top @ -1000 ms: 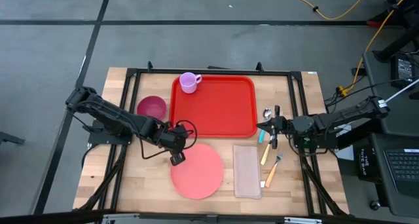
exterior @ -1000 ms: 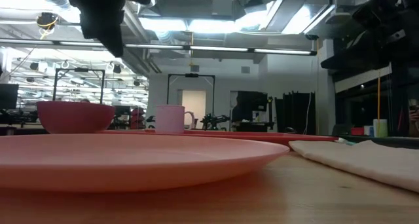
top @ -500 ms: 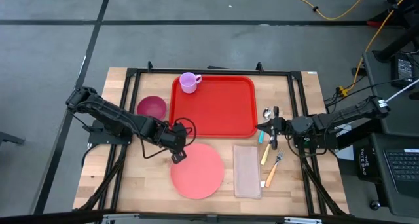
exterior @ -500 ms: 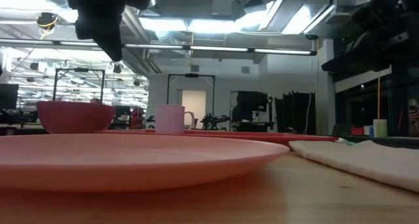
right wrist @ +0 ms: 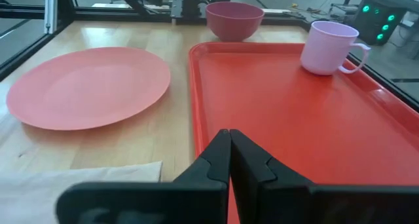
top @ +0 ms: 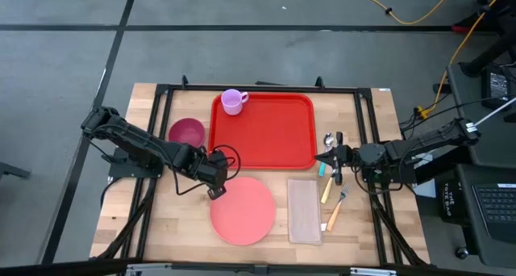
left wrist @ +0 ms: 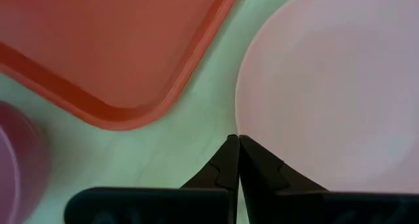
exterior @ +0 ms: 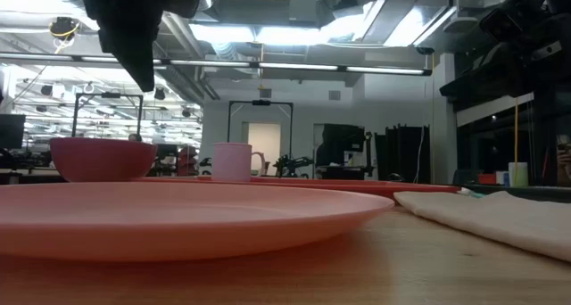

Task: Set up tray
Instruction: Put the pink plate below the purple cup on the red tray

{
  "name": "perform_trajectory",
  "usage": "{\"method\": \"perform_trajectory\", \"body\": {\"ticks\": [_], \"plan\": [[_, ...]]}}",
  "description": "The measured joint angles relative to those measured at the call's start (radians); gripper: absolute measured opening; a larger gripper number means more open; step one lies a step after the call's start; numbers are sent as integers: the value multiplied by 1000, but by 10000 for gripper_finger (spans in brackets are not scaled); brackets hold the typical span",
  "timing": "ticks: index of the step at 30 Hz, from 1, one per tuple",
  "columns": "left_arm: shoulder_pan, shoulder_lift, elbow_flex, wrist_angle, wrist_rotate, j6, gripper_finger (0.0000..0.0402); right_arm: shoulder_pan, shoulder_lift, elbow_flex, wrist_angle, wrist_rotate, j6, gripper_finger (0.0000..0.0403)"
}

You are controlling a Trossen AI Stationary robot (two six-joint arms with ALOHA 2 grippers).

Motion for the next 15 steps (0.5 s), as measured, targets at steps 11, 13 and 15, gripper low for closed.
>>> {"method": "perform_trajectory", "body": {"ticks": [11,13,15], "plan": [[0,0,0,5,-8,-9,23,0,0,0,0,0,0,9],[-1,0,0,5,-47,-13,38,0,0,0,0,0,0,9],[-7,0,0,5,-105,-4,56,0,0,0,0,0,0,9]]}}
